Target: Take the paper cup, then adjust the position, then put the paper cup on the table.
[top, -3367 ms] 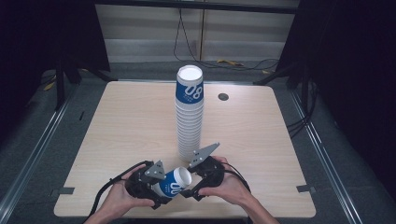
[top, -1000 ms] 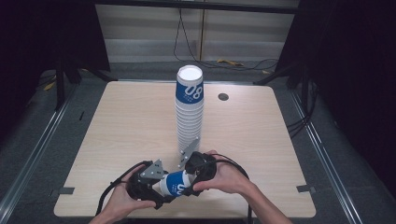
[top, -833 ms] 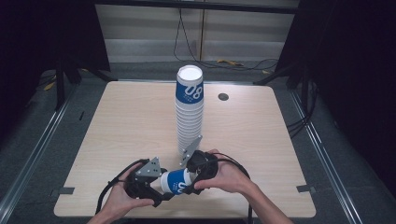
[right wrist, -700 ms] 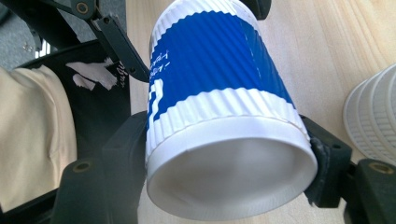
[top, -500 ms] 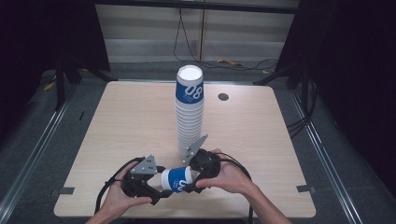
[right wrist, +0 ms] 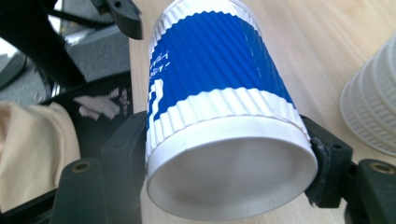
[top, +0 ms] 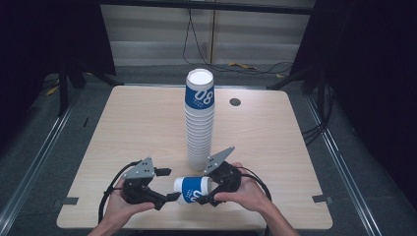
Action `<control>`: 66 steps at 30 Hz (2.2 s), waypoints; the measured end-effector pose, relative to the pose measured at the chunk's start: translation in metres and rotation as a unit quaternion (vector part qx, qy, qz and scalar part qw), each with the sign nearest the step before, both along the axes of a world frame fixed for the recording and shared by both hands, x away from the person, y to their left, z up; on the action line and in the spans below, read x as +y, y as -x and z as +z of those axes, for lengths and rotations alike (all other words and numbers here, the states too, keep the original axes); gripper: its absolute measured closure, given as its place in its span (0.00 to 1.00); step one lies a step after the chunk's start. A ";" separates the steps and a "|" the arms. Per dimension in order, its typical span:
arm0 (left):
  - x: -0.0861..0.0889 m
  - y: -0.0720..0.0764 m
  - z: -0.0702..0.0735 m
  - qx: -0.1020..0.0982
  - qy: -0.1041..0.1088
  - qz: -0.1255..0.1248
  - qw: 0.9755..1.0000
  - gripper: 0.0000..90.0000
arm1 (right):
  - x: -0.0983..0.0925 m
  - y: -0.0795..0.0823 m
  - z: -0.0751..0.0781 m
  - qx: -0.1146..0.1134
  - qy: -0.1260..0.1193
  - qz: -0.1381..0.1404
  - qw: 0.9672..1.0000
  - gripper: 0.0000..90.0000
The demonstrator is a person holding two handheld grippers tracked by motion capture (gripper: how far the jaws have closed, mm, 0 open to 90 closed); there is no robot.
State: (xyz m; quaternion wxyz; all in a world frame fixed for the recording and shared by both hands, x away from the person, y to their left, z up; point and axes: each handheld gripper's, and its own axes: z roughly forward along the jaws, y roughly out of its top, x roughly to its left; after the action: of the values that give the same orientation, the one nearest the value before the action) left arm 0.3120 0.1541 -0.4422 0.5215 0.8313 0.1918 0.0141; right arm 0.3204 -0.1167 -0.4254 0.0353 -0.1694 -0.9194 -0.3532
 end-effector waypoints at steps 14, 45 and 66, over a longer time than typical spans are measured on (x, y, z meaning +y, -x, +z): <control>0.006 0.005 0.007 -0.018 0.067 0.002 0.998 0.17 | -0.022 0.010 -0.007 -0.018 -0.113 -0.051 0.992 0.32; 0.007 0.003 0.014 -0.001 0.121 0.005 0.993 0.17 | -0.022 0.011 -0.011 -0.004 -0.248 -0.048 0.968 0.32; 0.002 -0.003 0.014 0.038 0.165 -0.019 0.985 0.14 | -0.015 0.019 -0.012 -0.038 -0.309 -0.055 0.949 0.31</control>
State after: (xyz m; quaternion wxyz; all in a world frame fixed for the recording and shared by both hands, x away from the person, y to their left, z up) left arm 0.3152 0.1559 -0.4281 0.6444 0.7371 0.1948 -0.0594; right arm 0.3009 -0.1312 -0.4375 0.0313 -0.1869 -0.7548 -0.6280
